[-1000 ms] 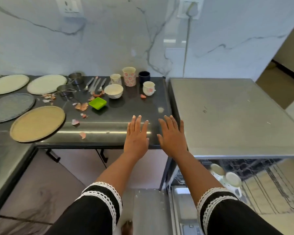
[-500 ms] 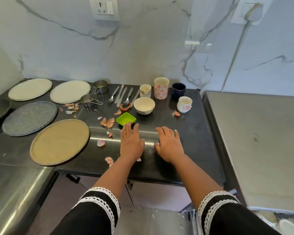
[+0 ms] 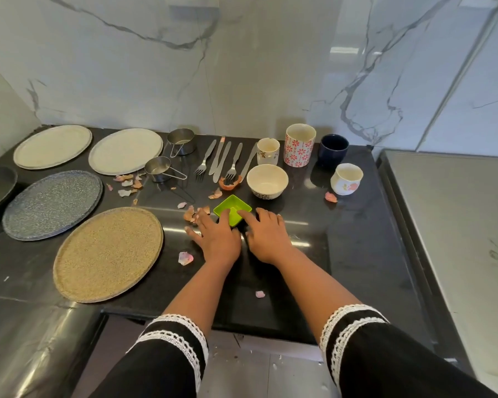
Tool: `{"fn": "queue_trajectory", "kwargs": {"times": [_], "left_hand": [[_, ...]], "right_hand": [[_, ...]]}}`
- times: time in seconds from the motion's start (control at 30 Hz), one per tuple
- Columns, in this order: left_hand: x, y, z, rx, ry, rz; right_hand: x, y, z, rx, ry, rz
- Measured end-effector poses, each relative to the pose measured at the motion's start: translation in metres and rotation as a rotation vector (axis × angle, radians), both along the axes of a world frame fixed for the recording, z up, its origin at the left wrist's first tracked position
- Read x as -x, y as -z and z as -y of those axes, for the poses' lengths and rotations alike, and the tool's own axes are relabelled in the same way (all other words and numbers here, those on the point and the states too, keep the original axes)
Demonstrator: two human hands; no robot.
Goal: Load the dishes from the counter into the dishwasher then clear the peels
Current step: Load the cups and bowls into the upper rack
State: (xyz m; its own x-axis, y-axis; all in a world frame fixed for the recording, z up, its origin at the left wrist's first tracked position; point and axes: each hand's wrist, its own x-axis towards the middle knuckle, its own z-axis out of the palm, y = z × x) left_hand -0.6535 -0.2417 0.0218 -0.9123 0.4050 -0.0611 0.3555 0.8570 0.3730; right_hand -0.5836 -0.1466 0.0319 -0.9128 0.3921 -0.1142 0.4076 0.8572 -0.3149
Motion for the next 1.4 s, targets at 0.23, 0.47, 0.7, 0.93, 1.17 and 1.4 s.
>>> {"fn": "queue_trajectory", "kwargs": {"times": [0.23,0.47,0.7,0.93,1.17,1.4], "left_hand": [[0.000,0.007,0.000,-0.004,0.032,-0.129],[-0.017,0.000,0.000,-0.046,0.002,-0.162],[-0.045,-0.004,0.001,-0.161,0.060,-0.206],[-0.099,-0.010,-0.018,-0.323,0.162,-0.224],[-0.184,-0.020,-0.046,-0.451,0.279,-0.180],[-0.274,-0.026,-0.078,-0.575,0.446,-0.210]], "right_hand": [[0.002,0.007,-0.004,0.012,-0.018,-0.034],[-0.015,0.007,-0.007,-0.013,-0.016,-0.103],[-0.049,-0.003,-0.010,-0.059,0.000,-0.191],[-0.113,-0.011,-0.023,-0.141,0.082,-0.330],[-0.203,-0.018,-0.046,-0.230,0.199,-0.445],[-0.300,-0.026,-0.070,-0.280,0.316,-0.484]]}}
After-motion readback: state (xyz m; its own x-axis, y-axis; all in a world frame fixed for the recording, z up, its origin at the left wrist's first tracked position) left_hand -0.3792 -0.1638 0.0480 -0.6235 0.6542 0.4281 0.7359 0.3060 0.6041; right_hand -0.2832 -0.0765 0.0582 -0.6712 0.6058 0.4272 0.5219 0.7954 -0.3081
